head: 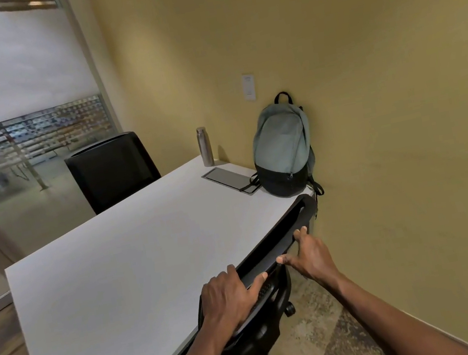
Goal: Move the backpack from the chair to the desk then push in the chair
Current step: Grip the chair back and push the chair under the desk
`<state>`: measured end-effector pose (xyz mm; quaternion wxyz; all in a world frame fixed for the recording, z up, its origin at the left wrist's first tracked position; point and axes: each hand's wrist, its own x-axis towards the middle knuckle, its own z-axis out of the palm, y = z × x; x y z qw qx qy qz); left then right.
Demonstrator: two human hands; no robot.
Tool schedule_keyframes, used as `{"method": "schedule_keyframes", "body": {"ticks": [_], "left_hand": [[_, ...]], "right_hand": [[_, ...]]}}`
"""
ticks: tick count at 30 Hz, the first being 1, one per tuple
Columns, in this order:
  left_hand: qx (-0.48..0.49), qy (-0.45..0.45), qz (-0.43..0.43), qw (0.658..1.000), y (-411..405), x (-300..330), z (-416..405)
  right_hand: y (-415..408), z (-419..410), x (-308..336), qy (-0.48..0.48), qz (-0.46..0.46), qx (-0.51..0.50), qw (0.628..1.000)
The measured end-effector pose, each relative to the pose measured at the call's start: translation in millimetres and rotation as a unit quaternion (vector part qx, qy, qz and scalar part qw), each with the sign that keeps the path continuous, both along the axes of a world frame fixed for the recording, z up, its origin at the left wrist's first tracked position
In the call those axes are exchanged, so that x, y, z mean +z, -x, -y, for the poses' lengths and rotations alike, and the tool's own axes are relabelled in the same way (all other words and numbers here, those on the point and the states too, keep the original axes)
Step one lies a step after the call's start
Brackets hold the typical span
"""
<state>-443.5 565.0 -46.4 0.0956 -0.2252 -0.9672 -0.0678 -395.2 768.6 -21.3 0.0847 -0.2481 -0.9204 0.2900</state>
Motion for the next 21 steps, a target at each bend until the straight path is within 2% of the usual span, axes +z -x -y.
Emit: {"method": "schedule_keyframes", "body": {"ticks": [15, 21], "left_hand": [[0.035, 0.017, 0.039, 0.999, 22, 1, -19], [0.047, -0.016, 0.057, 0.997, 34, 4, -16]], "right_hand": [[34, -18, -5, 0.020, -0.002, 0.011, 1.000], [42, -16, -6, 0.006, -0.006, 0.007, 1.000]]}}
